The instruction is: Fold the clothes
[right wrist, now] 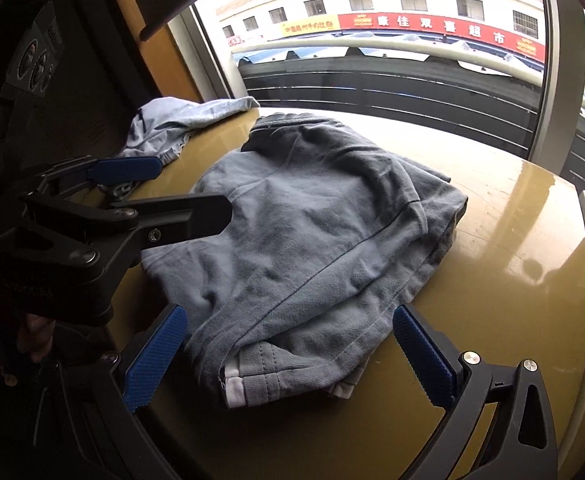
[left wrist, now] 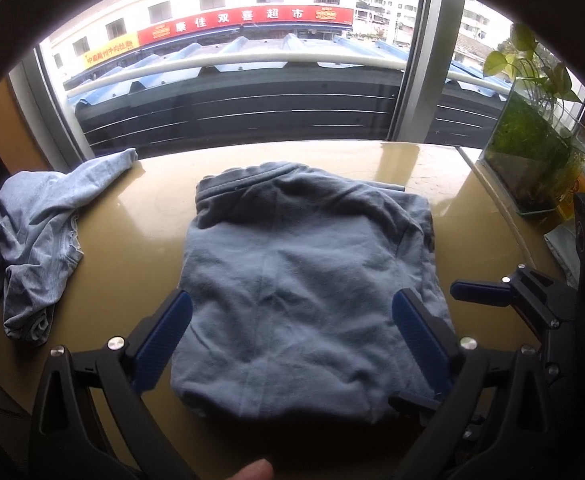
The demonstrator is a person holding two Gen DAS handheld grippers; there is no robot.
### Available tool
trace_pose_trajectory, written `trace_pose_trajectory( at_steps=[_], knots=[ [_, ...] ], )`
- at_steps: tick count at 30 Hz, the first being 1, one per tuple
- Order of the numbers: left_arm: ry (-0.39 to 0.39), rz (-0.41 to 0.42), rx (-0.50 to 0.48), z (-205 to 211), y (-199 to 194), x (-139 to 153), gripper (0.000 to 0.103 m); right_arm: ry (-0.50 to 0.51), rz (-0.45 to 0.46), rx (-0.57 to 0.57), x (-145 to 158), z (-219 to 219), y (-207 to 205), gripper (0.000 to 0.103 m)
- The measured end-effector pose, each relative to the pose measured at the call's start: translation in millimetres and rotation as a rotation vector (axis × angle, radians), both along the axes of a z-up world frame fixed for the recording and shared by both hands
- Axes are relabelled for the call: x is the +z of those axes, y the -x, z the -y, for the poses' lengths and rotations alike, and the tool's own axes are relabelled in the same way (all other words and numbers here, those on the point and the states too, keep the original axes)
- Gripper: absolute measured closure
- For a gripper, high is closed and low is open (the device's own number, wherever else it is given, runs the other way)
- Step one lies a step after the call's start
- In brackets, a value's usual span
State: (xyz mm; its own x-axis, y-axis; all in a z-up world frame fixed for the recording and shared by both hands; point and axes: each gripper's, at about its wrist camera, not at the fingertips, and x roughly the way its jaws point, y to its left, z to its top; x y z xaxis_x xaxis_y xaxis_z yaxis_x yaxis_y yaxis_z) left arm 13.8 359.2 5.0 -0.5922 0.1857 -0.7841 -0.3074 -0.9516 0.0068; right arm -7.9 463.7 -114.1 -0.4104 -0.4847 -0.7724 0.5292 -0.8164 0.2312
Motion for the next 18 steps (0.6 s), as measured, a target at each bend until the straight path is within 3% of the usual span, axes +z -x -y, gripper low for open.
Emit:
trace_pose_trajectory(
  at_steps=[11,13,18],
  knots=[
    [0.041,-0.03,0.048,2.2,-3.5,3.4,0.0,-0.025,-0.035,0.036,5.9,13.5,-0.8,0.0],
    [0.064,-0.006,0.061,1.3,-3.7,-0.6,0.001,-0.024,-0.033,0.034,6.2,13.7,-0.3,0.0],
    [0.025,0.064,0.069,5.9,-5.8,-8.6,0.001,-0.008,-0.031,0.041,7.8,11.6,-0.7,0.0]
  ],
)
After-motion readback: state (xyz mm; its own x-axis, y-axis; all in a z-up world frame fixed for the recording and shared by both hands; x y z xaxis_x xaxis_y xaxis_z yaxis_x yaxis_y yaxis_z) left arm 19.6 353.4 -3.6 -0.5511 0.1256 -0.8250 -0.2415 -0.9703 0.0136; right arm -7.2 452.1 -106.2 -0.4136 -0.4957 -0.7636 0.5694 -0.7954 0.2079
